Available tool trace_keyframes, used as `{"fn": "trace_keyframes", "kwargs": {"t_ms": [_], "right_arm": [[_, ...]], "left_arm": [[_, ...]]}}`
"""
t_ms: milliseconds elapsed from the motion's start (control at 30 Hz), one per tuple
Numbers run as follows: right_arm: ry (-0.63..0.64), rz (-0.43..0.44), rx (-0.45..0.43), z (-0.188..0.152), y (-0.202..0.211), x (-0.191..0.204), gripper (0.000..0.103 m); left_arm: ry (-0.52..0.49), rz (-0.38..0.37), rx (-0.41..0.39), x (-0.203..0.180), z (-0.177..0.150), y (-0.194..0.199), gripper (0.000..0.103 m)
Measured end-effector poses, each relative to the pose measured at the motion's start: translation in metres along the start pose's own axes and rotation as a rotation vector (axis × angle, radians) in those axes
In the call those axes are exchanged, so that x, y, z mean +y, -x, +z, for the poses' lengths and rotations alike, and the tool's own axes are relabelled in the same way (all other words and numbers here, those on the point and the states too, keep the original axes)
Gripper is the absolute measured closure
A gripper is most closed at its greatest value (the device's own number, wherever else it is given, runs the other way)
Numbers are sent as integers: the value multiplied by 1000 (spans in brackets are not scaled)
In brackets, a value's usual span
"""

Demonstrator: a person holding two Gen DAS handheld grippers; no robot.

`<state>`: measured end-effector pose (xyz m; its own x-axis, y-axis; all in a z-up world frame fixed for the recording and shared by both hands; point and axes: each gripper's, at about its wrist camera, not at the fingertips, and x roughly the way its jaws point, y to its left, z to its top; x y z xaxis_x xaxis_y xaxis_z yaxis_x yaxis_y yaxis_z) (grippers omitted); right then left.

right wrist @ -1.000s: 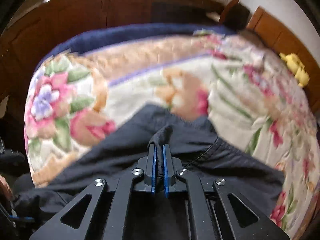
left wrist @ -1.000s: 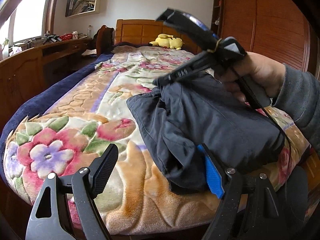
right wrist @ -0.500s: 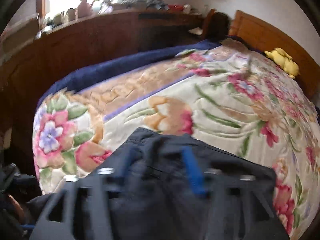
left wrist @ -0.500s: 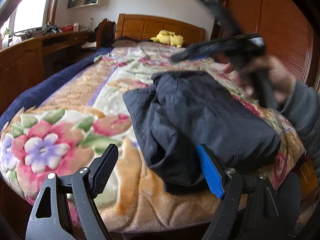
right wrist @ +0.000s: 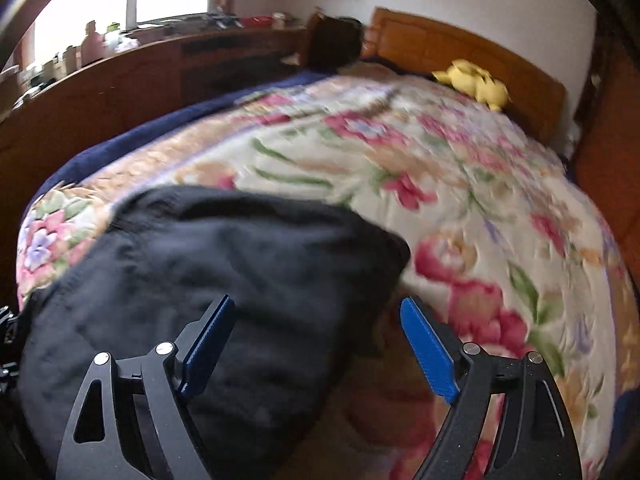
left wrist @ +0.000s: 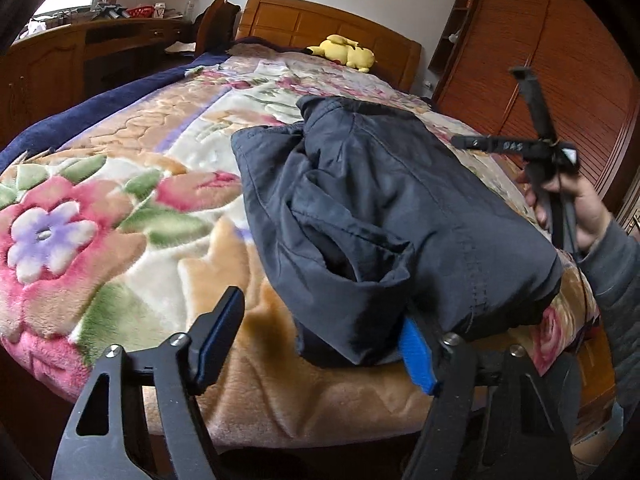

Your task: Fold large clothes

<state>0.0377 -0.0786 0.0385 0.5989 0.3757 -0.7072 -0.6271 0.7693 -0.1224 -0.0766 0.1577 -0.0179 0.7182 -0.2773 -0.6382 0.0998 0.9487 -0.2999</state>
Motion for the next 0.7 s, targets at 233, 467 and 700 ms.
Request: {"fn": "trace_keyframes", "kwargs": {"t_ms": [233, 467, 700], "right_arm": [[-89, 36, 42, 0, -48, -22, 13], [-169, 101, 56, 10, -80, -35, 8], [-178, 198, 125, 13, -105, -31, 9]], "left_arm": [[25, -14, 5, -3, -6, -3, 40], [22, -20, 8, -5, -8, -1, 42], [6, -19, 21, -4, -9, 0, 42]]}}
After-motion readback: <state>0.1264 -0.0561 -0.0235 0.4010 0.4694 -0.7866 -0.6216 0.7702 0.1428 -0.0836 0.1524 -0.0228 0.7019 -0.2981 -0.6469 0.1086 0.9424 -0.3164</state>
